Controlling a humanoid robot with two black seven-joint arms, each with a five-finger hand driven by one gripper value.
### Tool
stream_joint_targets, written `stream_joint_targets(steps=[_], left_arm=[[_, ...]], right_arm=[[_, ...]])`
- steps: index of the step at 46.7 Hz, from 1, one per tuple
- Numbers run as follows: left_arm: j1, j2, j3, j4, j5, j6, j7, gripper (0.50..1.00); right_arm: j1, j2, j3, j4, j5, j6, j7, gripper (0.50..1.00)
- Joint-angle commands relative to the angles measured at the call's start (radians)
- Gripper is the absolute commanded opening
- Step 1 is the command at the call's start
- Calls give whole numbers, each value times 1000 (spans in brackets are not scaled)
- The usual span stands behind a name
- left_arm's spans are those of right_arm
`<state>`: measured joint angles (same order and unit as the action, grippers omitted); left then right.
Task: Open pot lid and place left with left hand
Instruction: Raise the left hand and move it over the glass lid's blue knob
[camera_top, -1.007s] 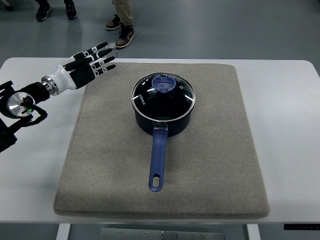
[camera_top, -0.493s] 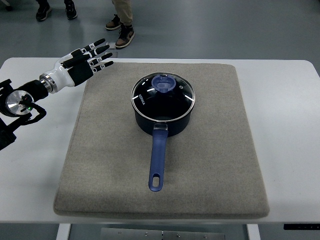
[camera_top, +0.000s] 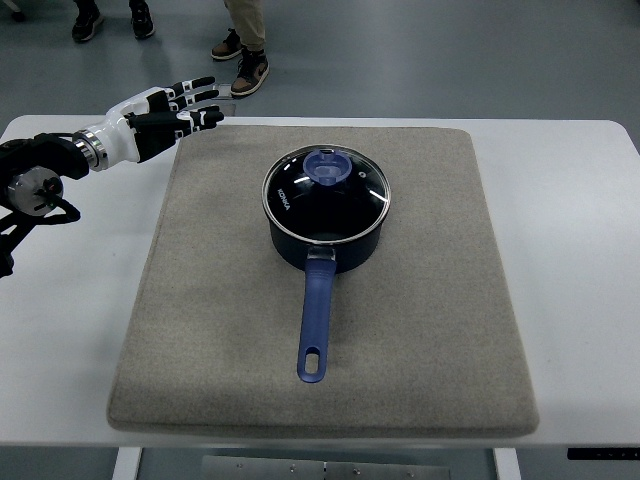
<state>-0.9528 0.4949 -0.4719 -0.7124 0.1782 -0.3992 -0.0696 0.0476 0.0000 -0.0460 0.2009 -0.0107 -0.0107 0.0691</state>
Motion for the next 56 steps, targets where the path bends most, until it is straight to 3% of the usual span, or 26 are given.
stream_joint_targets(steps=[1, 14, 28, 43, 56], left_arm=[[-27, 20, 7, -18, 53, -3, -1, 996], [-122, 77, 10, -114, 501, -1, -1, 996], [-195, 105, 56, -243, 773, -1, -1, 996], [-345, 113, 159, -387, 874, -3, -13, 994], [-459, 50, 268, -412, 997, -3, -13, 994]], right_arm=[[0, 0, 0, 0, 0, 0, 0, 917], [0, 0, 0, 0, 0, 0, 0, 917], [0, 0, 0, 0, 0, 0, 0, 917], [0, 0, 0, 0, 0, 0, 0, 917], [0, 0, 0, 0, 0, 0, 0, 917]])
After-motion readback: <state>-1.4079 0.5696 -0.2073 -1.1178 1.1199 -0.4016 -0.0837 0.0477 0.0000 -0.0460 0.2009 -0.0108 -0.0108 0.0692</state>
